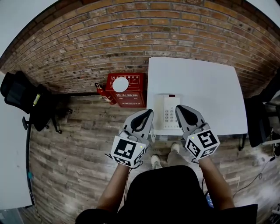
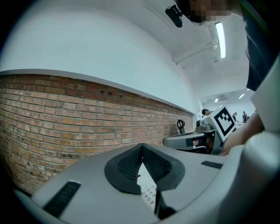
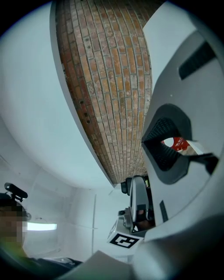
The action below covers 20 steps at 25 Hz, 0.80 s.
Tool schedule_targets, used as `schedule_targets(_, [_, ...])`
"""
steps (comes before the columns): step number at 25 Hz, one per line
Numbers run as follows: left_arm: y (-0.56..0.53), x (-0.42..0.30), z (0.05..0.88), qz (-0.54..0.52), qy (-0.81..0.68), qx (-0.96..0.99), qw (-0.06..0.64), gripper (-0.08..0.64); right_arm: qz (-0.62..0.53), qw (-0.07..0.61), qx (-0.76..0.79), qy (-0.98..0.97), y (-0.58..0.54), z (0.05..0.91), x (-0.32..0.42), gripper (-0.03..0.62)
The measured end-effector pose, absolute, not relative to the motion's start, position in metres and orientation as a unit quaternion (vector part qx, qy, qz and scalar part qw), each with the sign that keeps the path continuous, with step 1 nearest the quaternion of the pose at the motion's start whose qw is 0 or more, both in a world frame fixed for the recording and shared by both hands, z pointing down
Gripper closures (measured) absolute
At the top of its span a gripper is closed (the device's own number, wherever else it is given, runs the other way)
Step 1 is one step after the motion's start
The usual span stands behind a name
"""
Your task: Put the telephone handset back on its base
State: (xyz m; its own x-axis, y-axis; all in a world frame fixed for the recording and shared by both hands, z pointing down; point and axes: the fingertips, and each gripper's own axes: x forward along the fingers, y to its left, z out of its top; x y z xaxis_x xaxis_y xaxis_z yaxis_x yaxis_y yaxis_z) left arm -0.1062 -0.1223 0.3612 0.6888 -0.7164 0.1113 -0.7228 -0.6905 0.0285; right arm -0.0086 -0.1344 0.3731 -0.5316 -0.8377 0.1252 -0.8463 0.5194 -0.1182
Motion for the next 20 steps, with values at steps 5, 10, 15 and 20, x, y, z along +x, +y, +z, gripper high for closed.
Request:
schedule_targets(5, [-0.111, -0.109, 0.357, 0.038, -0.385, 0.922, 0.027, 0.551, 0.077, 0.021, 0.495, -0.865, -0.124, 0.368, -0.007, 0.58])
schedule_targets(10, [-0.107, -0.105, 0.357, 0.035, -0.382, 0.923, 0.026, 0.551, 0.065, 0.027, 0.486, -0.871, -0.116, 0.365, -0.012, 0.58])
schedule_targets(15, [-0.103, -0.095, 0.355, 0.038, -0.377, 0.925, 0.02, 0.551, 0.063, 0.023, 0.49, -0.869, -0.11, 0.362, -0.006, 0.58])
schedule_targets(20, [-0.096, -0.083, 0.35, 0.039, -0.376, 0.926, 0.016, 0.551, 0.064, 0.016, 0.49, -0.869, -0.099, 0.359, 0.005, 0.58])
